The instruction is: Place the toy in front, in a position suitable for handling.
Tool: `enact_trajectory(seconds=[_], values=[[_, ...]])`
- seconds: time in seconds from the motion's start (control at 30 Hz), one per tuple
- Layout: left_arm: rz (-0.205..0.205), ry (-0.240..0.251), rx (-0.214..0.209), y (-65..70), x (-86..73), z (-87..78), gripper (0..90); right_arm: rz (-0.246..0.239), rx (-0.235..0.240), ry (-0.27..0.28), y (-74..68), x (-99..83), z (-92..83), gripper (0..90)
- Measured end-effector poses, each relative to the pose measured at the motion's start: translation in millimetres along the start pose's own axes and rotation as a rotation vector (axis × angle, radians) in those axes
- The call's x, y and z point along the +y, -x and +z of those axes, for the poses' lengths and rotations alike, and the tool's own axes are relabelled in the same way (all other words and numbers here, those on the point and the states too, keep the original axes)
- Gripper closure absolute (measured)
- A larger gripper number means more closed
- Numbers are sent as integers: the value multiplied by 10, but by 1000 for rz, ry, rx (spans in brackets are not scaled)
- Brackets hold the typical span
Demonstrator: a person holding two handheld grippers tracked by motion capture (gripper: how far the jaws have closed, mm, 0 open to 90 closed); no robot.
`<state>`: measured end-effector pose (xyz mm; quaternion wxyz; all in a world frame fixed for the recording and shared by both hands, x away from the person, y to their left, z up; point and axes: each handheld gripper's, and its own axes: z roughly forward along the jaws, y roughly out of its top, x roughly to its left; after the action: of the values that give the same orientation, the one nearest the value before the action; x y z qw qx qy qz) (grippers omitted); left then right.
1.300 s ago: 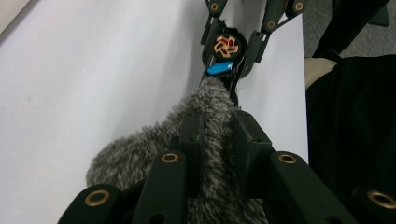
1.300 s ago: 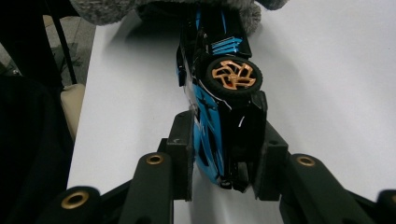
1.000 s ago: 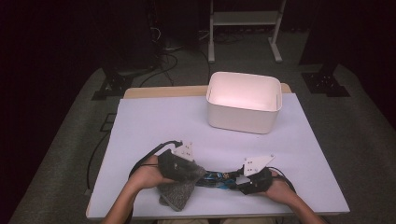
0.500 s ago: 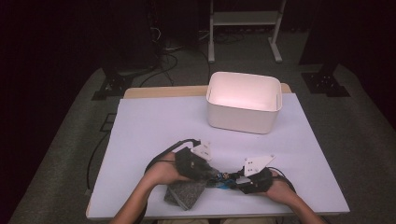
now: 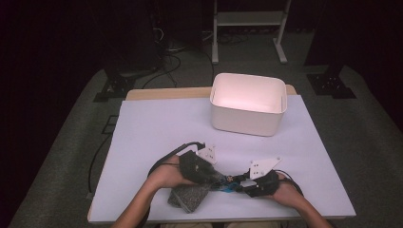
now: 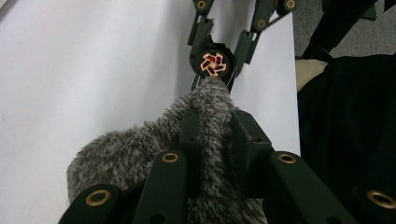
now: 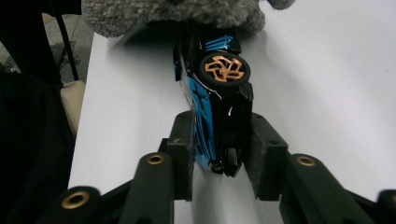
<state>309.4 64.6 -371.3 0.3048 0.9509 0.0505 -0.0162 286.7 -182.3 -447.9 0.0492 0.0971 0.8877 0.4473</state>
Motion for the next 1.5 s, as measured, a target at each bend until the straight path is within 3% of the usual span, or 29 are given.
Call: enact_trajectory(seconds=[0.23,0.47,0.63,0.83,1.07,1.23,1.47,1.5], values=[[13,-18,-4,-5,93,39,763,10,4,-2,-7,2,6,682],[92,-60,-33,25,454,249,762,20,7,13,-4,-3,16,681],[120,-90,-38,16,569,322,762,22,4,15,-6,-7,17,681],[91,-71,-32,-21,479,246,762,25,6,19,-7,-8,18,681],[117,-62,-60,14,544,345,762,22,9,21,-12,-6,34,679],[99,-54,-55,-5,479,295,763,25,4,22,-14,-4,36,679],[55,-59,-8,-18,193,63,759,18,4,19,-19,-5,34,680],[29,-51,1,-35,78,-27,759,20,5,20,-16,-5,35,680]])
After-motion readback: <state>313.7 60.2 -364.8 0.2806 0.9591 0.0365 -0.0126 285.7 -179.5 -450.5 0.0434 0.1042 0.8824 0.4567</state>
